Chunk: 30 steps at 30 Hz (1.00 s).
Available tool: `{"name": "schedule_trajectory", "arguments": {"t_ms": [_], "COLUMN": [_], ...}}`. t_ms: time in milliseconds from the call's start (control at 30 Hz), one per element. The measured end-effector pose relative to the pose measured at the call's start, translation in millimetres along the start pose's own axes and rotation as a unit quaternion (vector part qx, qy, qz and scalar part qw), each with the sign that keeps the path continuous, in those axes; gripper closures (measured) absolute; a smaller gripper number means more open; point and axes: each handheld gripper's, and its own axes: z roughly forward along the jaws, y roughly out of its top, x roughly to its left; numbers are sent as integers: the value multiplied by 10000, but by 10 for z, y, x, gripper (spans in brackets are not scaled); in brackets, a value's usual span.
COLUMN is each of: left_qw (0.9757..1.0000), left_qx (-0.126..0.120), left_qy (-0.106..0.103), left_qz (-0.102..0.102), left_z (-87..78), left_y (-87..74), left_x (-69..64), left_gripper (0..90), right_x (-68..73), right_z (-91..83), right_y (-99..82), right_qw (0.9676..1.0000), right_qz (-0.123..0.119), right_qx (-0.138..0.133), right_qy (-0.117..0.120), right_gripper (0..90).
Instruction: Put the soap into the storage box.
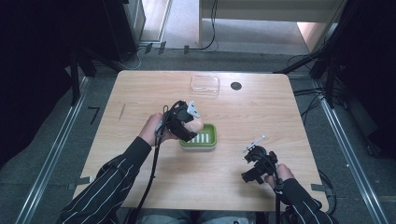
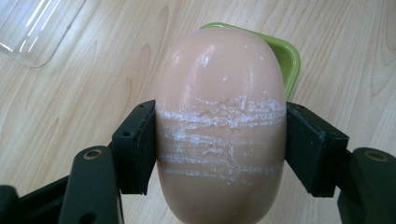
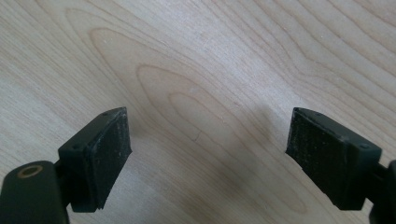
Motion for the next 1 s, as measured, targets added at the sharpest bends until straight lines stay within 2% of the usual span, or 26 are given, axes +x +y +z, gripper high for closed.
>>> {"name": "schedule_trajectory", "arguments": {"t_ms": [400, 1000], "left_qw": [9999, 9998], "left_qx": [-46, -154], "left_qy": [-23, -44], "left_qz": [104, 132], "left_z": [65, 240], "left_y": [56, 26], "left_x": [-18, 12], "left_gripper": [334, 334], "right_x": [-5, -3], "right_z": [-6, 1], "right_y": [-23, -12], "right_qw": [10000, 10000], "right_qz": [-13, -19], "right_qx": [-3, -5], "right_qy": [13, -1], "right_gripper": [141, 142]}}
